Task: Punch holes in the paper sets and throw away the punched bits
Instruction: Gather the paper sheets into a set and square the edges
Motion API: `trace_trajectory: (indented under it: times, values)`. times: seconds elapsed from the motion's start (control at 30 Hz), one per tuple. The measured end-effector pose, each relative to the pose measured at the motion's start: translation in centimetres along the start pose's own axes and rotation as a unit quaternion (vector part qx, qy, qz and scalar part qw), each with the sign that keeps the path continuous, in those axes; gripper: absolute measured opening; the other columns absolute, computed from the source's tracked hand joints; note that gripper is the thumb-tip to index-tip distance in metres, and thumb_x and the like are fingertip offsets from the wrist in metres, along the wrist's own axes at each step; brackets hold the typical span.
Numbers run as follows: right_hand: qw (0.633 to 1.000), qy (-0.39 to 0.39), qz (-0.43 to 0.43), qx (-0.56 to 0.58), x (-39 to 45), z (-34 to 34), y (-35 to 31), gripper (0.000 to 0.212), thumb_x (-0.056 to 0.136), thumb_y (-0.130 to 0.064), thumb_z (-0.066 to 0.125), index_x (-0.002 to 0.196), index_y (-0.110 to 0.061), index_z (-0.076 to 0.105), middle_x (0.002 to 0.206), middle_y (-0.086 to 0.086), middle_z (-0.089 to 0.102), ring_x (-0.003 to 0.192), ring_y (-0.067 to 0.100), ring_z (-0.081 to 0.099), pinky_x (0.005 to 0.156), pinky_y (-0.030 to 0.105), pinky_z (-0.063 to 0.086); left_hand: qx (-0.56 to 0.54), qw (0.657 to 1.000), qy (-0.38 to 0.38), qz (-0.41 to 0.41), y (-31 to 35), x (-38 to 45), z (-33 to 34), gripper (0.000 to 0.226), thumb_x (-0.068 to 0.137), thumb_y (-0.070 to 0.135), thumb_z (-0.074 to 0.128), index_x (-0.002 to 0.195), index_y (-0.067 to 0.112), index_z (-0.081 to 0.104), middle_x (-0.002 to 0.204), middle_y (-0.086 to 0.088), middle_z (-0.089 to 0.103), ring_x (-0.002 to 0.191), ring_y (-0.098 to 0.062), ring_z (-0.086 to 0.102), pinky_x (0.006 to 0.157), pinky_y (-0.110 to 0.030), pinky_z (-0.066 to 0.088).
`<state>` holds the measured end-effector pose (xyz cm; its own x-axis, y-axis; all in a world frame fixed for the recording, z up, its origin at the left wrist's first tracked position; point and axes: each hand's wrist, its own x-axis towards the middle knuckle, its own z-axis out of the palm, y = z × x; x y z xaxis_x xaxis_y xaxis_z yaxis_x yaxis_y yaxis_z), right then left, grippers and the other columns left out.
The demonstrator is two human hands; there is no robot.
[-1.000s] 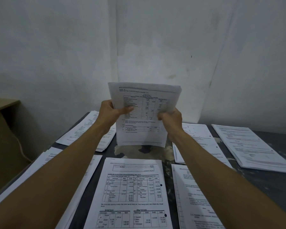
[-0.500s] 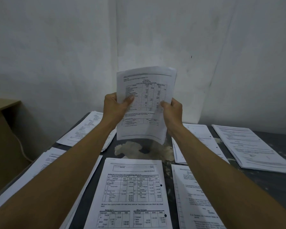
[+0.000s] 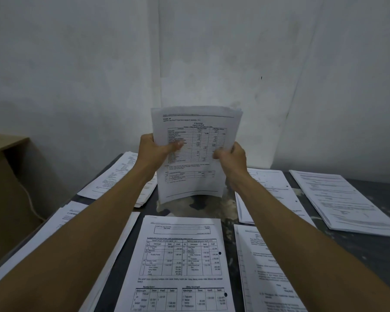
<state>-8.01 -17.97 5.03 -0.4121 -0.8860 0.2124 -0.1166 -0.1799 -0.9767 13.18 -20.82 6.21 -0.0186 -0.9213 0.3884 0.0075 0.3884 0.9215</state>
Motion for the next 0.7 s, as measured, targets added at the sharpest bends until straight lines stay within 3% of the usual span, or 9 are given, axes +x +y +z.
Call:
trace_trajectory:
  times: [0.13,0.37,0.53,0.7]
  values:
    - [1.000,0.017,-0.001,0.002,0.01,0.00,0.28,0.037,0.079,-0.008,0.069,0.113,-0.019,0.056,0.103,-0.011,0.064,0.088,0.005,0.062,0.064,0.017,0.049,0.004,1.000,-0.001,-0.009,0.00,0.10,-0.07,0.043,0.070,0.021,0.090,0.109,0.013,0.075,0.103,0.002,0.077,0.088,-0.018,0.075,0.076,-0.038,0.063]
    - [1.000,-0.011,0.008,-0.012,0.18,-0.02,0.52,0.036,0.081,-0.009,0.067,0.114,-0.019,0.059,0.108,-0.005,0.067,0.097,0.019,0.065,0.083,0.036,0.057,0.018,1.000,-0.005,-0.015,-0.11,-0.03,-0.32,0.042,0.071,0.023,0.089,0.111,0.016,0.074,0.103,0.004,0.077,0.087,-0.017,0.075,0.078,-0.040,0.062]
    - [1.000,-0.009,-0.008,-0.016,0.31,-0.16,0.28,0.035,0.081,-0.010,0.067,0.113,-0.021,0.057,0.103,-0.012,0.064,0.092,0.011,0.063,0.072,0.026,0.053,0.033,0.999,-0.004,-0.018,0.21,0.07,-0.28,0.044,0.073,0.024,0.087,0.114,0.015,0.073,0.107,0.002,0.075,0.089,-0.019,0.074,0.080,-0.042,0.062]
    - [0.999,-0.041,0.001,-0.024,0.13,-0.03,0.27,0.040,0.080,-0.008,0.065,0.118,-0.020,0.060,0.106,-0.013,0.065,0.097,0.014,0.063,0.079,0.031,0.055,0.027,0.999,-0.003,-0.019,0.30,0.01,0.00,0.045,0.074,0.022,0.087,0.115,0.012,0.072,0.109,-0.002,0.075,0.093,-0.023,0.074,0.083,-0.049,0.061]
